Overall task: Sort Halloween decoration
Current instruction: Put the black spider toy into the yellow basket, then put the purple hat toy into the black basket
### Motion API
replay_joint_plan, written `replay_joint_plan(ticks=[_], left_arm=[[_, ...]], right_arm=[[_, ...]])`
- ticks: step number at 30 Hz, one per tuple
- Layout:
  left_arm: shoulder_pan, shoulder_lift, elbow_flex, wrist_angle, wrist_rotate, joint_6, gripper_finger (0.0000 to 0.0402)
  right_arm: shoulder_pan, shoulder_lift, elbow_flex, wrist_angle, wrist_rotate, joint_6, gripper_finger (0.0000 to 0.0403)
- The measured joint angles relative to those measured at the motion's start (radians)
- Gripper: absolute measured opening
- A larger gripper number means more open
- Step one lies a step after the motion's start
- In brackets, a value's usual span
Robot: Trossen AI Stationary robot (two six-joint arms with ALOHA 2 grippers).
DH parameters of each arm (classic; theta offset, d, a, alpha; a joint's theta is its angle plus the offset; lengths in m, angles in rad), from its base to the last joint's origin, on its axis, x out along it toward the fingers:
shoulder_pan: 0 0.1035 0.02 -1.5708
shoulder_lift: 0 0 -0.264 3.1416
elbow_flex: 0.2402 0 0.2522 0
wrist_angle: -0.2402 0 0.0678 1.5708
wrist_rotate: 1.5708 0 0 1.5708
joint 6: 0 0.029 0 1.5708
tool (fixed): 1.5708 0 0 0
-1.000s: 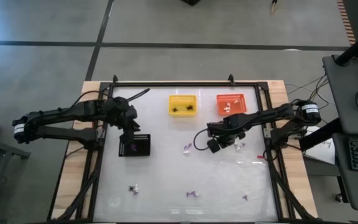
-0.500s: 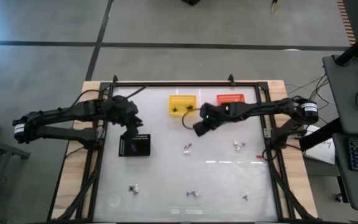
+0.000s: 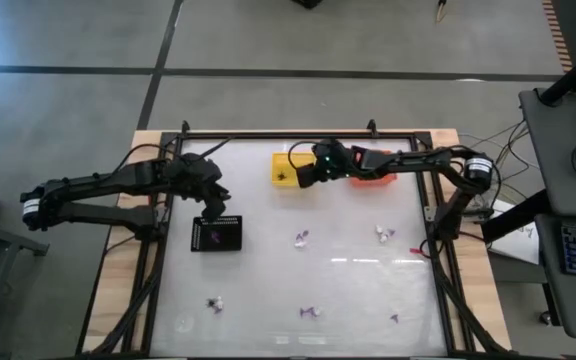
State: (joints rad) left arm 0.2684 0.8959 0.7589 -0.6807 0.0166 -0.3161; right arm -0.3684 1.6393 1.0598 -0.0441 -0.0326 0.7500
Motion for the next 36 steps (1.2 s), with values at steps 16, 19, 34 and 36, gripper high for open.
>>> replay_joint_plan(ticks=[16, 19, 34, 36], left_arm=[[0.000, 0.000, 0.000, 0.000, 0.000, -0.001, 0.0075], [0.000, 0.000, 0.000, 0.000, 0.001, -0.001, 0.0075], [0.000, 0.000, 0.000, -0.034, 0.059, -0.038, 0.0075], [0.000, 0.000, 0.000, -0.039, 0.086, -0.039, 0.0075]], right_arm=[[-0.050, 0.131, 0.147, -0.017, -0.002, -0.124, 0.0071], [-0.051, 0.140, 0.183, -0.066, -0.001, -0.162, 0.0097], [-0.006, 0.136, 0.361, -0.593, -0.173, -0.184, 0.0128], [0.019, 0.135, 0.370, -0.650, -0.176, -0.188, 0.0129]])
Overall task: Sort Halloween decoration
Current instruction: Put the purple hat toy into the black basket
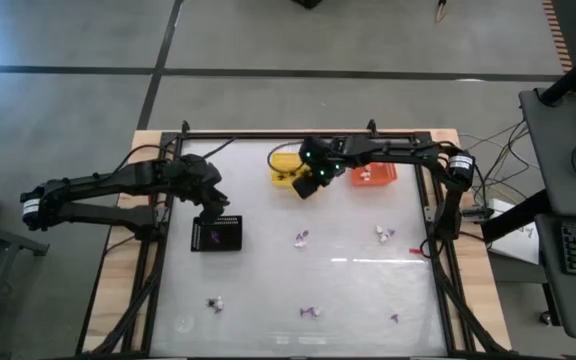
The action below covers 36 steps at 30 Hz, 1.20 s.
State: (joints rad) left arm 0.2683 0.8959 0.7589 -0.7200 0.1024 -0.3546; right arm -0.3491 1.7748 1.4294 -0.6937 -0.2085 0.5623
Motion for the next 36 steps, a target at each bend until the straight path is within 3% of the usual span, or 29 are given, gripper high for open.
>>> replay_joint_plan(ticks=[8, 19, 36], left_arm=[[0.000, 0.000, 0.000, 0.002, 0.072, 0.000, 0.0075], [-0.001, 0.000, 0.000, 0.002, 0.073, 0.024, 0.0075], [0.000, 0.000, 0.000, 0.000, 0.094, 0.031, 0.0075]], right_arm=[[0.125, 0.003, -0.005, -0.049, -0.001, 0.013, 0.0131], [0.256, 0.058, -0.007, -0.027, 0.012, 0.040, 0.0130], [0.287, 0.168, -0.010, -0.027, 0.044, 0.101, 0.0129]])
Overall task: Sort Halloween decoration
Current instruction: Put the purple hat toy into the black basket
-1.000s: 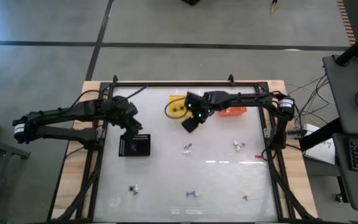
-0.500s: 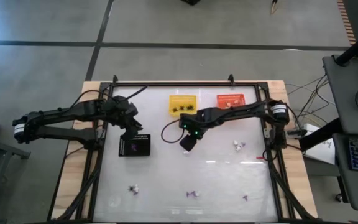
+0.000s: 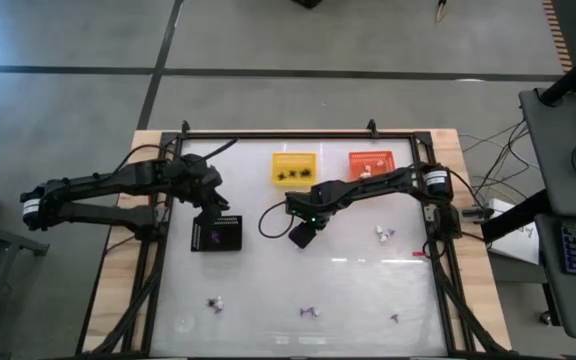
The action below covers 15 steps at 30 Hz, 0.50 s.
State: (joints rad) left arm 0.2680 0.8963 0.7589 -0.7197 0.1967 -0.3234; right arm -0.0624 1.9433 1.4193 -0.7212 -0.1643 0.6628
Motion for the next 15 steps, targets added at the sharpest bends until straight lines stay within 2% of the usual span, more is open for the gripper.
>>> replay_joint_plan(ticks=[15], left_arm=[[0.000, 0.000, 0.000, 0.000, -0.001, 0.000, 0.0075]], right_arm=[[-0.001, 0.018, 0.000, 0.064, 0.012, 0.000, 0.0102]])
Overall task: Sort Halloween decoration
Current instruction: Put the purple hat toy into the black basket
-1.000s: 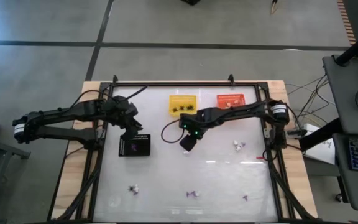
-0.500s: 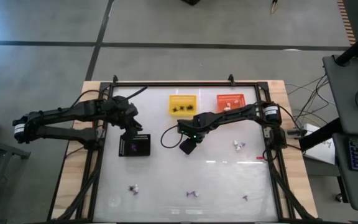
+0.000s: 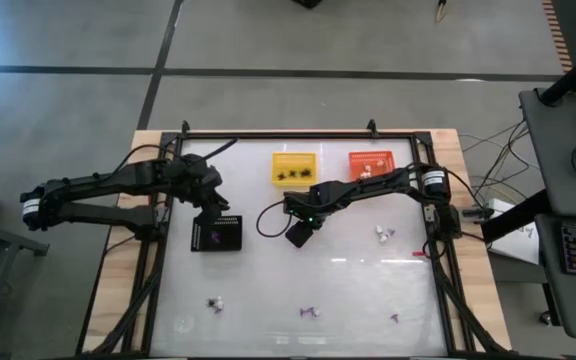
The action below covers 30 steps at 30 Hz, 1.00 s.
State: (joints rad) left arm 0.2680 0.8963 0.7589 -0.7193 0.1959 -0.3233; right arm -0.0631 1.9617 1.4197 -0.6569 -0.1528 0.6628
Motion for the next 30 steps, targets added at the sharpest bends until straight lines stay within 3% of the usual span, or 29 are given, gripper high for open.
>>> replay_joint_plan(ticks=[4, 12, 24, 30], left_arm=[[0.000, 0.000, 0.000, 0.000, 0.000, 0.000, 0.0075], [0.000, 0.000, 0.000, 0.000, -0.001, 0.000, 0.0075], [-0.001, 0.000, 0.000, 0.000, -0.002, 0.000, 0.0075], [0.000, 0.000, 0.000, 0.000, -0.003, 0.011, 0.0075]], right_arm=[[0.000, 0.002, 0.000, -0.009, -0.001, 0.019, 0.0086], [-0.001, 0.002, 0.000, -0.017, -0.002, 0.033, 0.0015], [-0.001, -0.004, 0.138, 0.004, -0.012, 0.036, 0.0010], [0.004, -0.005, 0.191, 0.165, -0.012, 0.037, 0.0009]])
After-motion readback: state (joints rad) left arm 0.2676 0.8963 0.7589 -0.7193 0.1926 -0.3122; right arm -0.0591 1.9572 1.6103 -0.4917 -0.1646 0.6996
